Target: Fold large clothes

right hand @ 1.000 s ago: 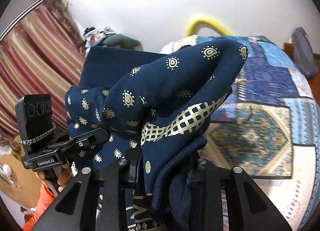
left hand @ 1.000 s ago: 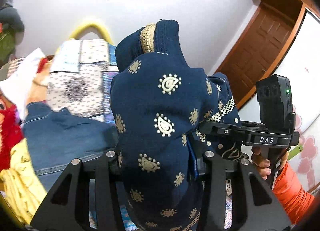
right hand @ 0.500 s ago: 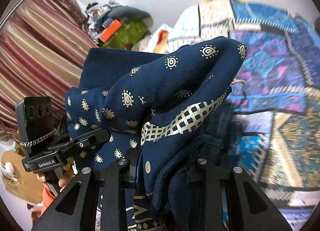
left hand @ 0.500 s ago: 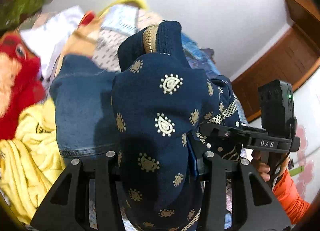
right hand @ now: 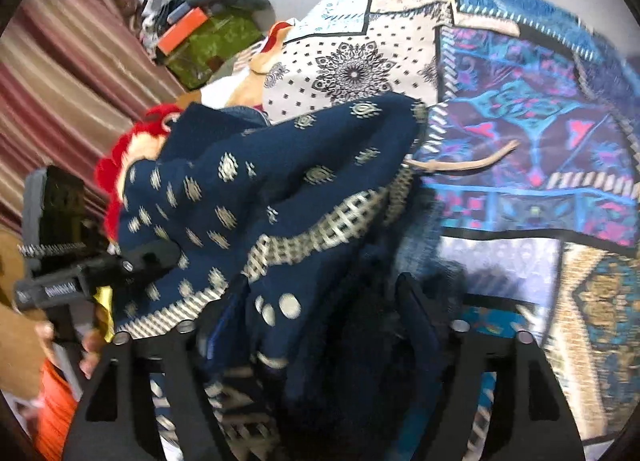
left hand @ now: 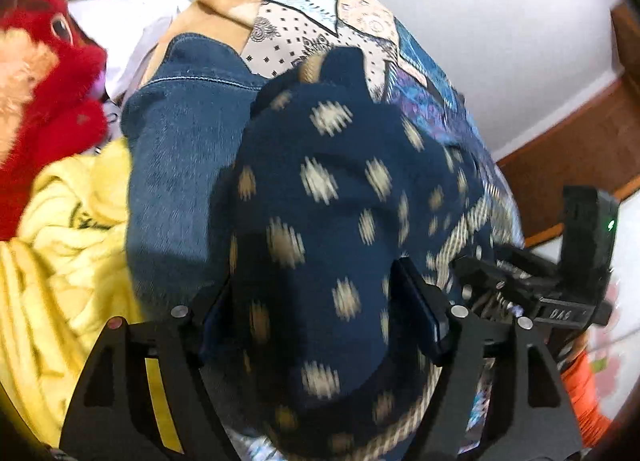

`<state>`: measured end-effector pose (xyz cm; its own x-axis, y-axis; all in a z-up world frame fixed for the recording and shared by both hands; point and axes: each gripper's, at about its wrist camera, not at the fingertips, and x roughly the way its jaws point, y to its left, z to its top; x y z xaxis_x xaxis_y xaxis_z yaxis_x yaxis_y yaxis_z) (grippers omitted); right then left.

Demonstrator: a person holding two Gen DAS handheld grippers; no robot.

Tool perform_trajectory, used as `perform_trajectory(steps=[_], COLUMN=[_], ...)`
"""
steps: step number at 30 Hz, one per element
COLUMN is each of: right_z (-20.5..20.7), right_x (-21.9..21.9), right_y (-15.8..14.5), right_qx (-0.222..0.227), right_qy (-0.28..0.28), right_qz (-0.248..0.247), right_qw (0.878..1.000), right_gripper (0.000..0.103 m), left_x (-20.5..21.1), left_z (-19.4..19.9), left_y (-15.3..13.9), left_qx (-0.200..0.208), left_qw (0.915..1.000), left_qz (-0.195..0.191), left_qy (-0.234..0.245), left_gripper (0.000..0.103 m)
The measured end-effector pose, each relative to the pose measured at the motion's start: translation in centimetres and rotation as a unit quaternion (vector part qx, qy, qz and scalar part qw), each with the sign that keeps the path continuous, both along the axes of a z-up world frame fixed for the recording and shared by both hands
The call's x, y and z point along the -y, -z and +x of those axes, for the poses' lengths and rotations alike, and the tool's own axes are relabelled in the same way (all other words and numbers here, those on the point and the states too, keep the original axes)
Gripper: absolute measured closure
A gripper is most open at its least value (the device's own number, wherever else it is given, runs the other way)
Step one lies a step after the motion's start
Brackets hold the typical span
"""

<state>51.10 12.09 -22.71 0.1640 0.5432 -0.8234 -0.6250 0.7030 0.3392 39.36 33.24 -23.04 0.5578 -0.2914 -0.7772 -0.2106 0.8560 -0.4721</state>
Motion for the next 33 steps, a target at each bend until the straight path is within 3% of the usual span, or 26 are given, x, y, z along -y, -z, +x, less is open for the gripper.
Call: perform_trajectory(steps=[5,11,13,16,20,24,29,31,33], right_z=[-3.4,-8.3,-9.8,-12.0,-15.1,-19.4,-26.7,-29.7,-32.9], right_x=[2.1,4.7,5.8,7.5,9.4,11.3,13.6,14.7,16.0], right_y=[-0.9,-0.7,-1.1,-3.2,-8.7,-15.9,-23.7,-25.9,-27.5], right_qx=[0.021,0.029,0.034,0.043,0.084,0.16,0.263,0.303,0.341], right_qy=[-0.02,-0.038,-0.036,-0.022,-0.005,0.008,0.015,0.022,0.033], right_qz=[-0.028,-0.073,-0.076,-0.053,0.004,0.063,0.132,0.155,0.174], right_qw=[0.999,0.996,0.996,0.997,0.996,0.985,0.956,0.94,0.923], right_gripper=[0.03,0.03,0.03,0.03,0.03,0.03,0.03,0.03,0.03], left_x=[2.5,4.4,4.8,6.4,8.9,12.1,16.9,18.1,19.5], left_z=[-3.9,-8.3,-9.3,-11.2,-14.9,-19.4,-25.7,-27.7,-30.2], left_y=[-1.1,-1.4,-1.9,-4.0,-9.6,-16.2,-23.1,-24.5,-25.8], left_qx=[0.009,0.0,-0.006,0.003,0.06,0.145,0.255,0.284,0.316], left_qw=[0.9974,0.9955,0.9946,0.9873,0.9717,0.9521,0.9178,0.9069,0.8906], left_qz=[0.072,0.095,0.103,0.159,0.228,0.268,0.3,0.305,0.317], left_qy=[0.007,0.001,-0.002,0.001,-0.011,-0.024,-0.05,-0.062,-0.08], left_gripper=[0.025,0.025,0.025,0.026,0.026,0.026,0.026,0.026,0.025])
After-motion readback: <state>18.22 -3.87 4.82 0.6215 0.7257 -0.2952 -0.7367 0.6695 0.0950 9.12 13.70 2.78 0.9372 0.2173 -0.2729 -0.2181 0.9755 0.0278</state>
